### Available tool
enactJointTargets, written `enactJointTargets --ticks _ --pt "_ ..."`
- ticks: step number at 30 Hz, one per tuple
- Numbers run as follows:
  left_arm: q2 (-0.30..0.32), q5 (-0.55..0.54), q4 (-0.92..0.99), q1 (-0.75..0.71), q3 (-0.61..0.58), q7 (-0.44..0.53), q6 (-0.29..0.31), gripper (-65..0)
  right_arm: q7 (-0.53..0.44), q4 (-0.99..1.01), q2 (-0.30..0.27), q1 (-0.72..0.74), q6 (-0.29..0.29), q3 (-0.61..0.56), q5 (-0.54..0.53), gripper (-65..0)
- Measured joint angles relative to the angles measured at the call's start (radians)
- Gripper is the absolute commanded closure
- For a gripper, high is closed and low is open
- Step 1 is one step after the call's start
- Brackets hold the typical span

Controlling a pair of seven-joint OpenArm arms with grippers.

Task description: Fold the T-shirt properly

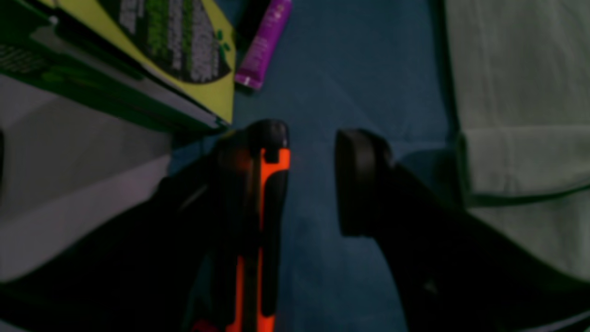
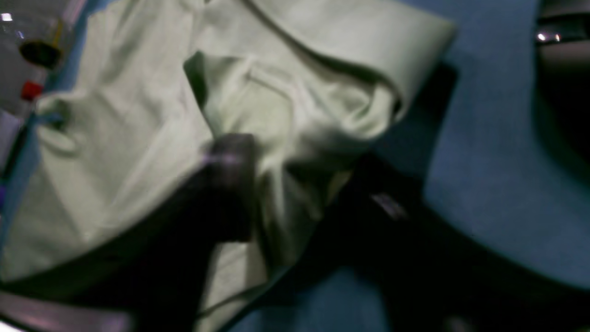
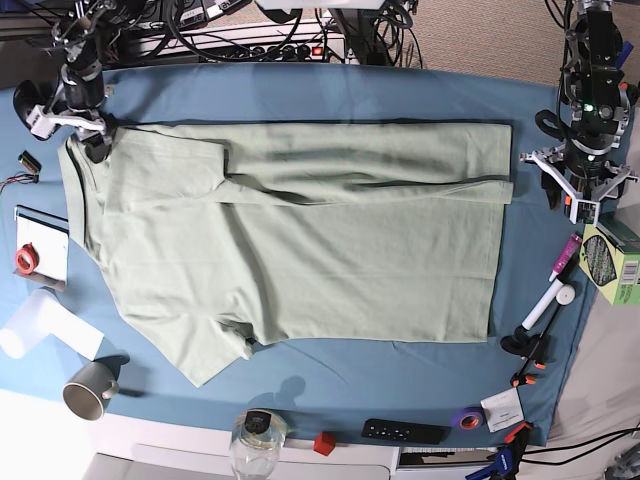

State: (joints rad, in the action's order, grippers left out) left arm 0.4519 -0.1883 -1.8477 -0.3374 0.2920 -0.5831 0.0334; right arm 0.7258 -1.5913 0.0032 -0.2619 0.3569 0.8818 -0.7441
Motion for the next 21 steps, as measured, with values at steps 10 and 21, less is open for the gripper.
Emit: enactJointTargets --ticks 10,21 --pt "0.000 -0.207 0.000 0.000 0.000 -0.138 0.046 -31.1 0.007 0.001 0.000 0.016 0.026 -0.008 0.026 0.0" --pt "-0.002 -0.475 0.161 -0.005 0.158 -0.223 0.156 -31.2 0.011 0.001 -0.002 0.016 0.037 -0.008 0.037 0.0"
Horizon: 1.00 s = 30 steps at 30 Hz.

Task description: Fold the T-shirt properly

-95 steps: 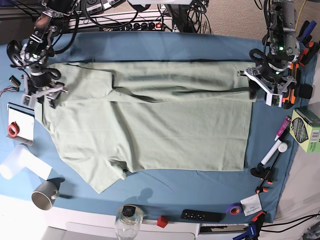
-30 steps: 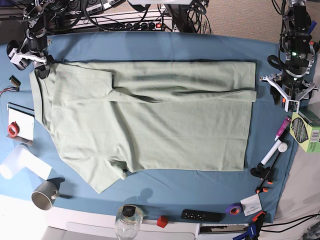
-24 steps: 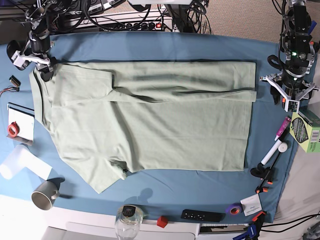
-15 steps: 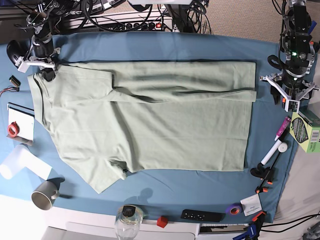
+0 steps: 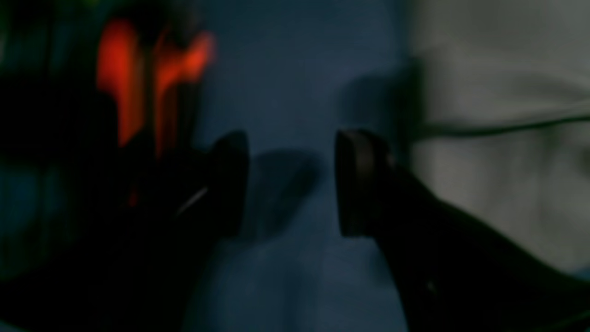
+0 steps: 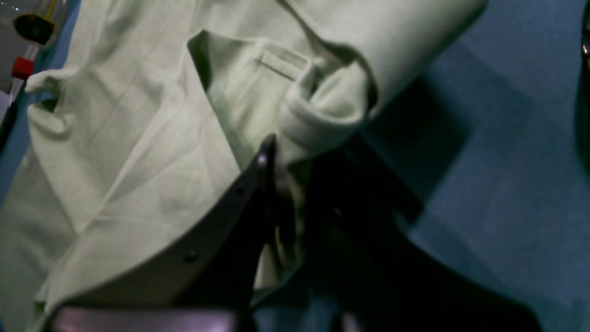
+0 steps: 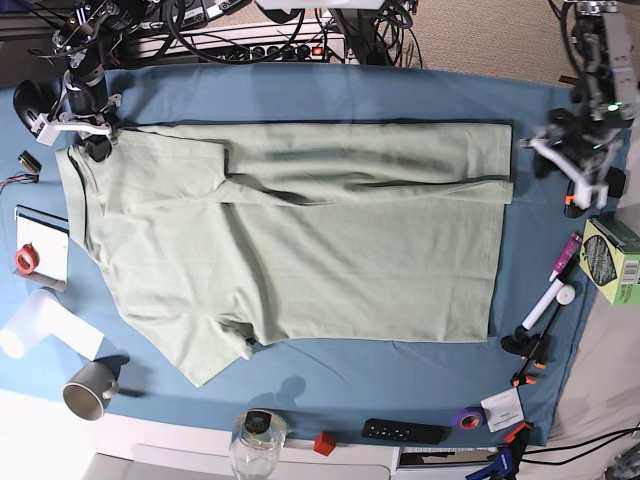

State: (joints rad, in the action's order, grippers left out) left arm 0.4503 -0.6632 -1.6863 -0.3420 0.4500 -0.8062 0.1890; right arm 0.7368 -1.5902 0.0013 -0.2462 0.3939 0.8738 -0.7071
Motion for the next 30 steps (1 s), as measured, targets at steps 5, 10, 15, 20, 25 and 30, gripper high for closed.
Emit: enactJointTargets --ticks 5,10,15,20,25,30 --pt "0.003 -0.223 0.080 -0.010 0.113 -0.091 0.161 -31.2 0.000 0.000 -0.001 0.000 0.008 0.000 0.000 0.0" --pt "-0.001 -0.338 0.079 -0.056 0.100 -0.128 0.227 -31.2 0.000 0.000 -0.001 0.000 0.007 0.000 0.000 0.0" --pt "-0.038 -0.377 0.074 -0.069 0.045 -0.104 0.235 -31.2 0.001 0.000 -0.001 0.000 0.007 0.000 0.000 0.0" --pt "-0.063 -0.387 0.069 -0.062 -0.001 -0.090 0.242 -31.2 0.004 0.000 -0.001 0.000 0.007 0.000 0.000 0.0" --pt "-0.083 -0.394 0.069 -0.061 -0.017 -0.085 0.243 -31.1 0.004 0.000 -0.001 0.000 0.007 0.000 0.000 0.0" --pt "-0.088 -0.381 0.071 -0.062 -0.018 -0.079 0.237 -8.2 0.007 0.000 -0.002 0.000 0.007 0.000 0.000 0.0"
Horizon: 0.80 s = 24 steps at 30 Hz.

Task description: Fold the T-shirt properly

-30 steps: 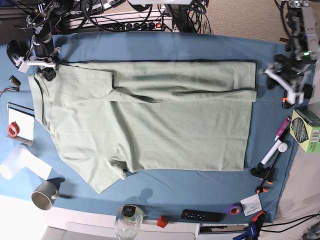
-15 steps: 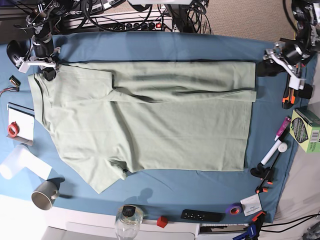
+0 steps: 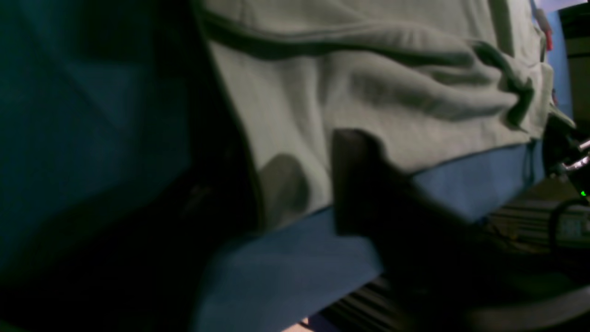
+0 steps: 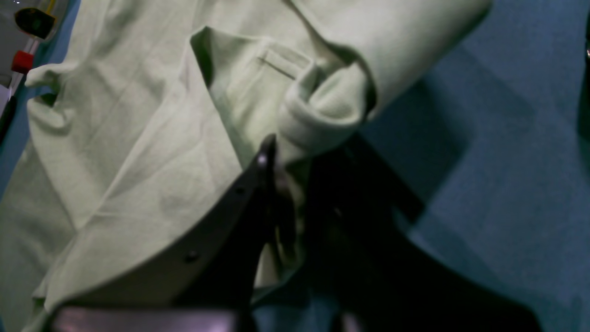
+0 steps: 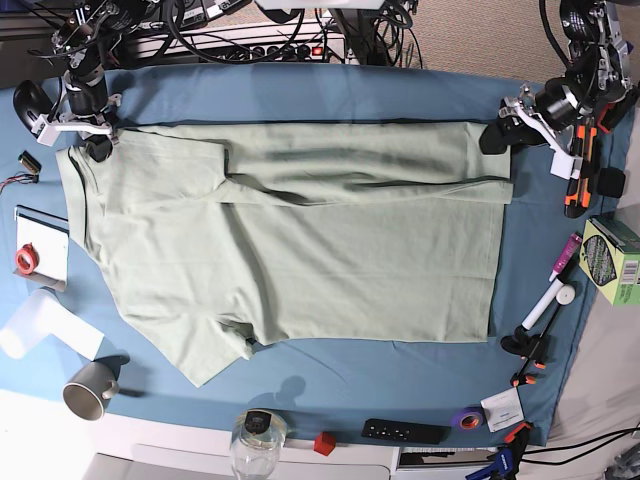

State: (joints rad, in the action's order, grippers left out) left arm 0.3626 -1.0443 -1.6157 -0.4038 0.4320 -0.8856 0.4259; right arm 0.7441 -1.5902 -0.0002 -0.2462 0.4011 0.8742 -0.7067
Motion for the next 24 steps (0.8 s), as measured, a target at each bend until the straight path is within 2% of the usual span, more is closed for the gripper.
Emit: enactJointTargets --ticks 1,5,18,24 --pt "0.000 0.006 0.001 0.000 0.000 -0.008 -0.004 0.0 0.005 0.000 -0.001 0.000 0.000 0.000 0.000 0.0" --pt "-0.002 0.014 0.003 -0.001 -0.001 -0.008 -0.003 0.0 0.034 0.000 -0.008 0.000 0.049 0.000 0.000 0.0" --pt "0.021 0.013 0.001 -0.014 0.010 -0.017 0.002 0.0 0.034 -0.005 -0.023 -0.065 0.054 0.000 -0.027 0.0" --pt "0.073 -0.001 -0.009 -0.070 0.018 -0.012 0.006 0.0 0.049 -0.097 -0.036 -0.160 0.060 -0.004 -0.024 0.0"
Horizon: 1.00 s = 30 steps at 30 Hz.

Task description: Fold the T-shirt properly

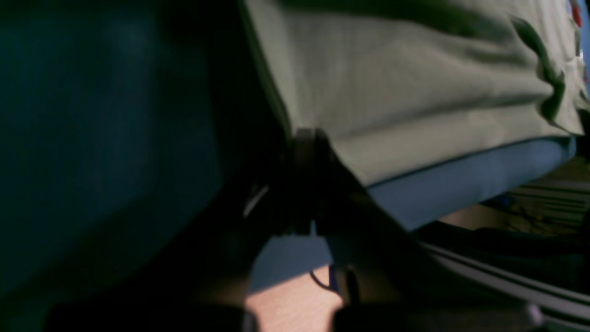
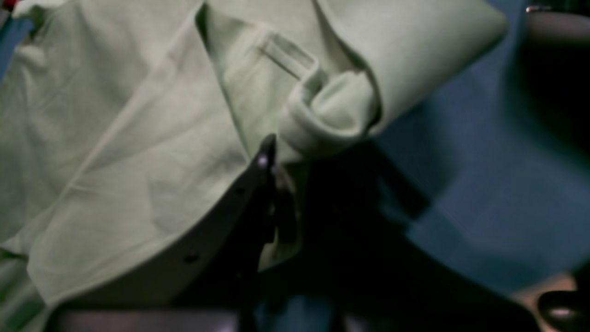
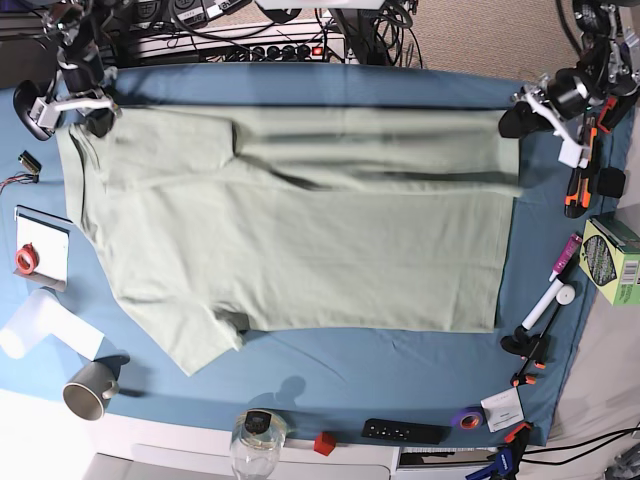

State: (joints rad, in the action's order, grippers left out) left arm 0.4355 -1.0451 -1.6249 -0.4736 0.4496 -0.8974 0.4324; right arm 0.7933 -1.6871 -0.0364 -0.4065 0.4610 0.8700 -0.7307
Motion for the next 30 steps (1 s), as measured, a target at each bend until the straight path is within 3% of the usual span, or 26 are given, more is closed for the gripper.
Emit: enactJointTargets --ticks 12,30 --pt "-0.001 -0.042 -0.011 -0.081 0.099 -0.041 0.026 0.0 0.011 -0.126 -0.010 -0.121 0.008 -0.002 0.000 0.0" --pt "-0.003 -0.040 -0.011 -0.082 0.101 -0.041 0.026 0.0 0.015 -0.126 -0.010 -0.156 0.008 -0.002 0.000 0.0"
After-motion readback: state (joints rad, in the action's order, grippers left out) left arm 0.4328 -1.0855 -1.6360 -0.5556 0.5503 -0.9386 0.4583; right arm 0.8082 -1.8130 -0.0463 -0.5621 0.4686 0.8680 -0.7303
